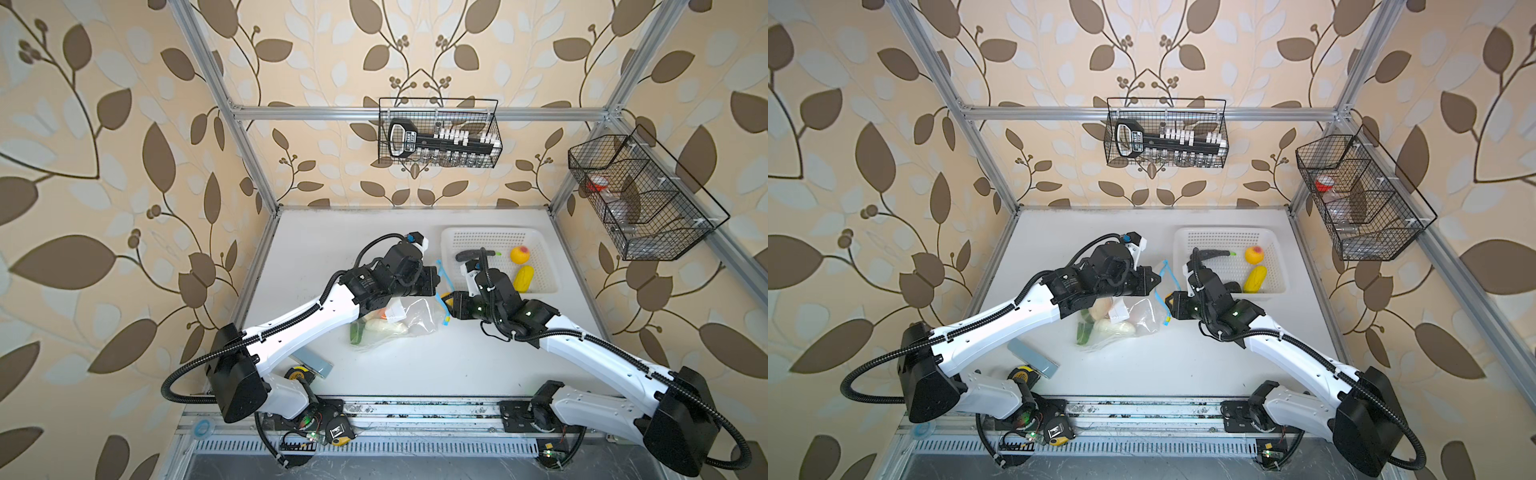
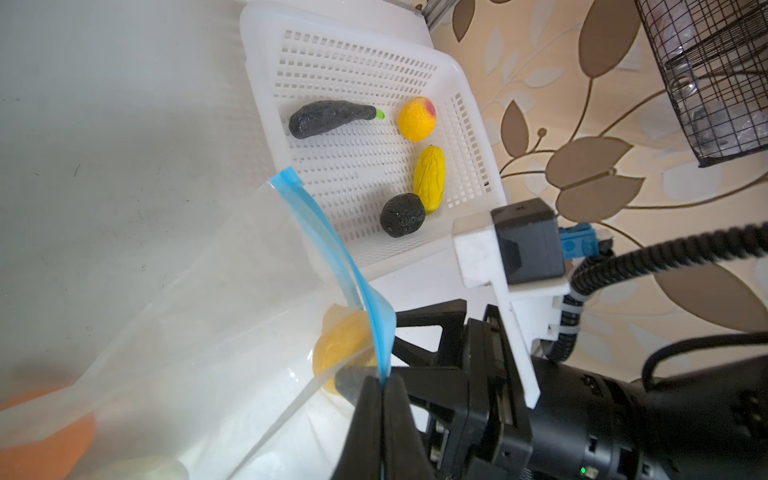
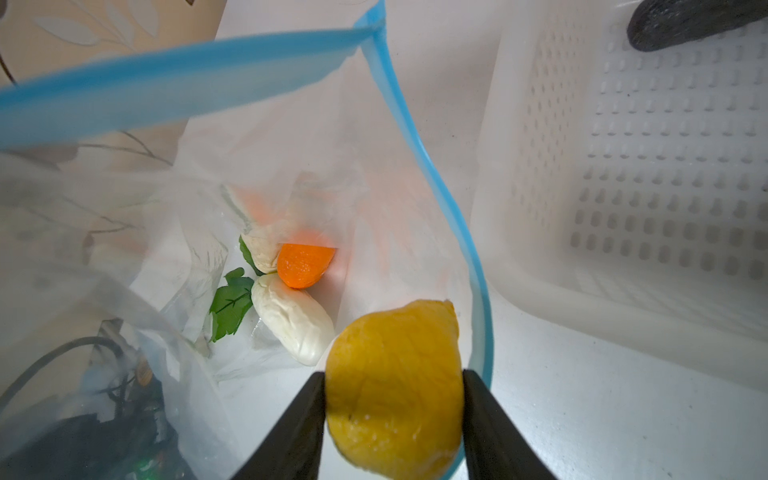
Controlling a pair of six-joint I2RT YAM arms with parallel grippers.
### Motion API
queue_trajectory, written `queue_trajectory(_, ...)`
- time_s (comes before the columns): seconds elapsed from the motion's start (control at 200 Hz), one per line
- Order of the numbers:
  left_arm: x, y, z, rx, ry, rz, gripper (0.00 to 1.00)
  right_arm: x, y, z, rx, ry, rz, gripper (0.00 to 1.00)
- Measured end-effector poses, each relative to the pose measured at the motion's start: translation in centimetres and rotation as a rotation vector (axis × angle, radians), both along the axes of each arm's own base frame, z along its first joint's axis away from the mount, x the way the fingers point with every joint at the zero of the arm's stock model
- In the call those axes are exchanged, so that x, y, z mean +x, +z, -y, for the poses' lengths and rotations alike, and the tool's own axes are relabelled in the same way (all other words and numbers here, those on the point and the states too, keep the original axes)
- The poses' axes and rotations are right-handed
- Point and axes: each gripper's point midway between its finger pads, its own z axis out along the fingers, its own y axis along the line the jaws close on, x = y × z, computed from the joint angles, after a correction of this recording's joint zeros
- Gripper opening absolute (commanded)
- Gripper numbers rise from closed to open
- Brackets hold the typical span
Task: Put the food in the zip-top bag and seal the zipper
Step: 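Lower the lemon into the bag and open the right gripper, then move the right gripper back into the basket over the dark avocado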
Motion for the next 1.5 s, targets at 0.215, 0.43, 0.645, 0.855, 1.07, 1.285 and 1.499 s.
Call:
queue_trajectory(0.215,0.0,0.0,0.0,0.0,0.0,0.0,0.0,0.0,0.0,0.0,-0.001,-0.001,0.001,0.62)
queue_trajectory(0.43,0.0,0.0,0.0,-0.001,0.0,0.0,0.0,0.0,0.0,0.1,-0.004,-0.005,0.003,0.62)
queue_trajectory(0.645,0.0,0.0,0.0,-0.001,0.0,-0.001,0.0,0.1,0.0,0.1,-0.004,-0.005,0.003,0.63)
queue_trajectory(0.855,0.0,0.0,0.0,-0.001,0.001,-0.002,0.0,0.0,0.0,0.1,-0.004,-0.005,0.003,0.62)
queue_trajectory(1.07,0.0,0.0,0.0,-0.002,0.002,-0.002,0.0,0.0,0.2,0.1,-0.001,-0.005,0.009,0.62)
queue_trajectory(1.285,0.0,0.1,0.1,-0.006,0.003,-0.001,0.0,0.5,1.7,0.3,0.002,-0.018,0.028,0.62)
queue_trajectory(1.499,0.1,0.2,0.1,-0.012,0.004,0.002,0.0,2.8,3.9,3.0,-0.01,-0.107,0.06,0.61)
